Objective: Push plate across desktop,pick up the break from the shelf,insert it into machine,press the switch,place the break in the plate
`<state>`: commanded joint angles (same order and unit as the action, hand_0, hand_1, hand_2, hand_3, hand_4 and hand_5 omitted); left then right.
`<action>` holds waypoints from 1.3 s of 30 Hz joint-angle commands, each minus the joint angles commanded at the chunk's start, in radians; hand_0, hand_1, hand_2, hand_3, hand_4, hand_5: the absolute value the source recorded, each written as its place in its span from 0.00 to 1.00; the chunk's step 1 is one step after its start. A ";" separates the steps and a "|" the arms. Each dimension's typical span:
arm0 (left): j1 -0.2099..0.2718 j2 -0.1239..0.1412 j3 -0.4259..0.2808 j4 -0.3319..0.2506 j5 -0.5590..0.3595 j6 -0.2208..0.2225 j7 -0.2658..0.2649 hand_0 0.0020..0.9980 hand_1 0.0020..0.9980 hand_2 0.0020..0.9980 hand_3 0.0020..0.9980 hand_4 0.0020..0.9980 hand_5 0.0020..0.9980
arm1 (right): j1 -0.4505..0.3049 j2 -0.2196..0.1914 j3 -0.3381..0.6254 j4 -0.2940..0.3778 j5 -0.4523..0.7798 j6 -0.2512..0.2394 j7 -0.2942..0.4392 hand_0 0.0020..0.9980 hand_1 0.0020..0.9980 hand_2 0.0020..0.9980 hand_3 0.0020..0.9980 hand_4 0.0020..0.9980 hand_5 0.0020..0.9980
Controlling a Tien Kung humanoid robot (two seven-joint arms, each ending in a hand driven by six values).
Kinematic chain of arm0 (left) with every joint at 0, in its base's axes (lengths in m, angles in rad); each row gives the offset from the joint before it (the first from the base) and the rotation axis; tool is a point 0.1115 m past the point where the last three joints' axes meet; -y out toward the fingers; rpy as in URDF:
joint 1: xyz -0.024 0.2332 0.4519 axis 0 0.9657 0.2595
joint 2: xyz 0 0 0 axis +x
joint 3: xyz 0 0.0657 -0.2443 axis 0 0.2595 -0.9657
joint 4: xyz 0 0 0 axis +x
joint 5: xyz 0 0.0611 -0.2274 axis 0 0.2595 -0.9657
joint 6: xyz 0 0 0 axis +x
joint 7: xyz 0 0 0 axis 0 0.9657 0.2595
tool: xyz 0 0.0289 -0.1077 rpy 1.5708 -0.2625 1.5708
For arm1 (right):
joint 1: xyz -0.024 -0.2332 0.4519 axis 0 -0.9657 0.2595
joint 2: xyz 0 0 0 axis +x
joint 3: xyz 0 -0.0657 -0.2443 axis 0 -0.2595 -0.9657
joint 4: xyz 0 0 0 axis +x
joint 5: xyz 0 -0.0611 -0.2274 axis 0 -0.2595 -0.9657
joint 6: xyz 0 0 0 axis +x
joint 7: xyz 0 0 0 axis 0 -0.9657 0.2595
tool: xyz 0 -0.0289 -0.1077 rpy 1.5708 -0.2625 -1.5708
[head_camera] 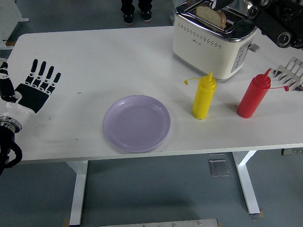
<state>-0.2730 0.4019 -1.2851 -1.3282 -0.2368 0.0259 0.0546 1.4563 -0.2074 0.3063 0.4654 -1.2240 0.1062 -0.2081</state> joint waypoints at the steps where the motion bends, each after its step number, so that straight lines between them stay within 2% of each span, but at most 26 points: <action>1: 0.000 0.000 0.000 0.000 0.000 0.000 0.000 0.80 0.74 0.70 0.69 0.81 1.00 | 0.000 0.004 -0.006 -0.006 0.006 -0.002 0.000 0.53 0.68 0.71 0.72 0.70 0.26; 14: -0.001 0.000 0.004 0.001 -0.002 0.000 0.000 0.80 0.74 0.70 0.69 0.81 1.00 | -0.011 0.043 -0.036 -0.021 0.046 -0.023 -0.005 0.51 0.66 0.70 0.72 0.70 0.27; 24: -0.003 0.001 0.006 0.002 -0.002 0.000 0.000 0.80 0.74 0.70 0.69 0.81 1.00 | -0.023 0.064 -0.092 -0.052 0.082 -0.073 0.006 0.49 0.63 0.68 0.71 0.70 0.27; 25: -0.003 0.001 0.006 0.002 -0.002 0.000 0.000 0.80 0.75 0.70 0.69 0.81 1.00 | -0.023 0.066 -0.097 -0.054 0.084 -0.078 0.007 0.44 0.58 0.63 0.69 0.69 0.27; 36: -0.006 0.001 0.009 0.004 -0.004 0.000 0.000 0.80 0.75 0.70 0.69 0.81 1.00 | -0.033 0.082 -0.142 -0.077 0.097 -0.134 0.020 0.42 0.55 0.59 0.66 0.66 0.24; 37: -0.006 0.002 0.009 0.004 -0.004 -0.001 0.000 0.80 0.75 0.70 0.69 0.81 1.00 | -0.033 0.083 -0.145 -0.077 0.097 -0.139 0.021 0.41 0.53 0.54 0.65 0.60 0.19; 39: -0.006 0.002 0.009 0.004 -0.004 -0.001 0.000 0.80 0.75 0.70 0.69 0.81 1.00 | -0.034 0.084 -0.150 -0.079 0.097 -0.150 0.023 0.41 0.53 0.54 0.65 0.60 0.19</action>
<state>-0.2792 0.4037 -1.2763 -1.3245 -0.2412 0.0253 0.0542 1.4221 -0.1235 0.1561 0.3864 -1.1270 -0.0442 -0.1849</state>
